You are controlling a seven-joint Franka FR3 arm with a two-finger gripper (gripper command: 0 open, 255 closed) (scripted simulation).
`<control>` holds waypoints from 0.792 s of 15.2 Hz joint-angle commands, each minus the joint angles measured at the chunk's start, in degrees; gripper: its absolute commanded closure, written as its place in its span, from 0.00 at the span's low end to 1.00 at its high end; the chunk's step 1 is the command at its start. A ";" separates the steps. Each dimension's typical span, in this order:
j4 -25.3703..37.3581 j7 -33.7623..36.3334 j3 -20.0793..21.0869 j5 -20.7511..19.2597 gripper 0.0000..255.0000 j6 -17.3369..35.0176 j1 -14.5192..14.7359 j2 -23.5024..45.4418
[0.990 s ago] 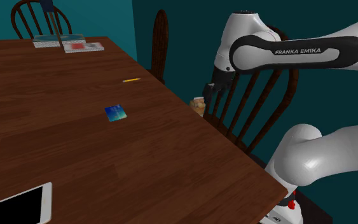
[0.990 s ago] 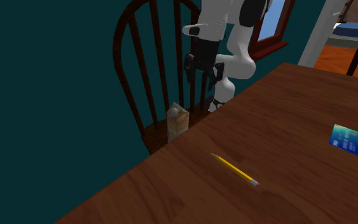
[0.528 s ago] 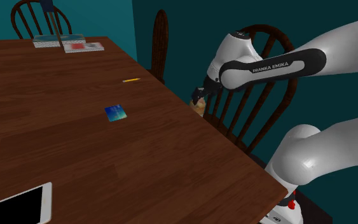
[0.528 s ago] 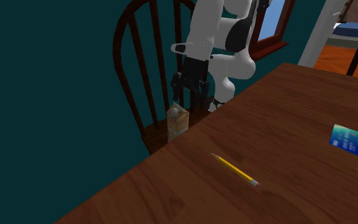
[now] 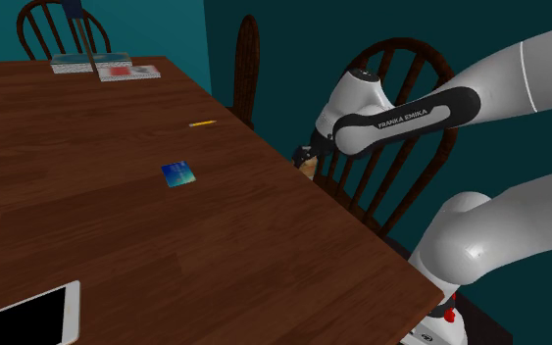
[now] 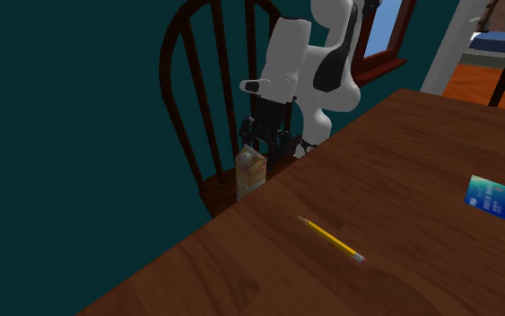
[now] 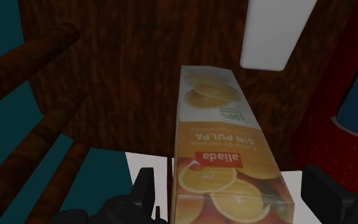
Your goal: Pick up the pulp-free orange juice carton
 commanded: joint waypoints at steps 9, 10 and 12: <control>-0.27 0.05 0.00 -0.05 1.00 0.80 -0.03 0.48; -0.23 0.05 -0.01 -0.05 1.00 0.81 -0.02 0.53; 0.10 -0.06 -0.04 0.02 1.00 -0.30 0.01 -0.25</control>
